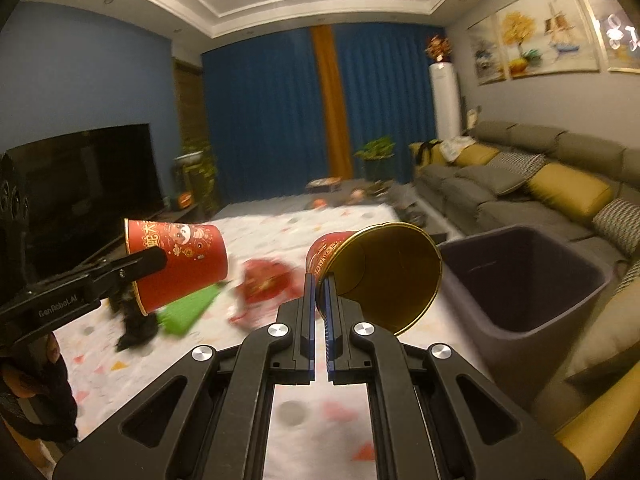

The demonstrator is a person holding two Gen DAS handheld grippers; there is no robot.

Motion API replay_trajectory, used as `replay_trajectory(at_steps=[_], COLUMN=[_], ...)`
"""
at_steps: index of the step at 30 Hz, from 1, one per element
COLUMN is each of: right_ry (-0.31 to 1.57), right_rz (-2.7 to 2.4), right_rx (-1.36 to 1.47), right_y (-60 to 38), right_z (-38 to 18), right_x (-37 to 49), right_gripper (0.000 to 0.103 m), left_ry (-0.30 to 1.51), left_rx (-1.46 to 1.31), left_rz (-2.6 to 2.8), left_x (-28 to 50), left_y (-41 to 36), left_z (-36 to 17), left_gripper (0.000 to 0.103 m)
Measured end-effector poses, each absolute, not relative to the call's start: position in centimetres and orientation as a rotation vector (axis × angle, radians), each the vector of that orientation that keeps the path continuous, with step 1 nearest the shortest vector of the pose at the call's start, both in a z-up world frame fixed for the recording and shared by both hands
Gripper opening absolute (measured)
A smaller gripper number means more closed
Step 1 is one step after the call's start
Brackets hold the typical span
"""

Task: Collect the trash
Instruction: 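Carry both red cups over the grey bin with both tools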

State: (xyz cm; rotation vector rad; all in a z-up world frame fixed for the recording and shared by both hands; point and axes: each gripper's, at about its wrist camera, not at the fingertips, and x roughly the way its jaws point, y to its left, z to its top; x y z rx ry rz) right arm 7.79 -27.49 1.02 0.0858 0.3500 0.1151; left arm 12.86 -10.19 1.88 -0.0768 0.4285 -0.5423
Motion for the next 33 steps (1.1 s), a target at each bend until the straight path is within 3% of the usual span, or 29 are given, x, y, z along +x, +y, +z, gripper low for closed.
replay_trajectory(at_steps=[14, 33], right_ry=[0.316, 0.342], right_rz=[-0.139, -0.220], right_rx=[0.073, 0.095], right_y=[-37.6, -42.1], right_z=[3.1, 2.2], right_x=[10.5, 13.3], right_gripper=[0.005, 0.005], left_ry=[0.407, 0.467], left_rx=[-0.006, 0.026], left_rz=[-0.709, -0.764], left_x=[17.9, 22.1], left_y=[-23.3, -29.6], left_z=[4.7, 2.7], left_gripper=[0.002, 0.002])
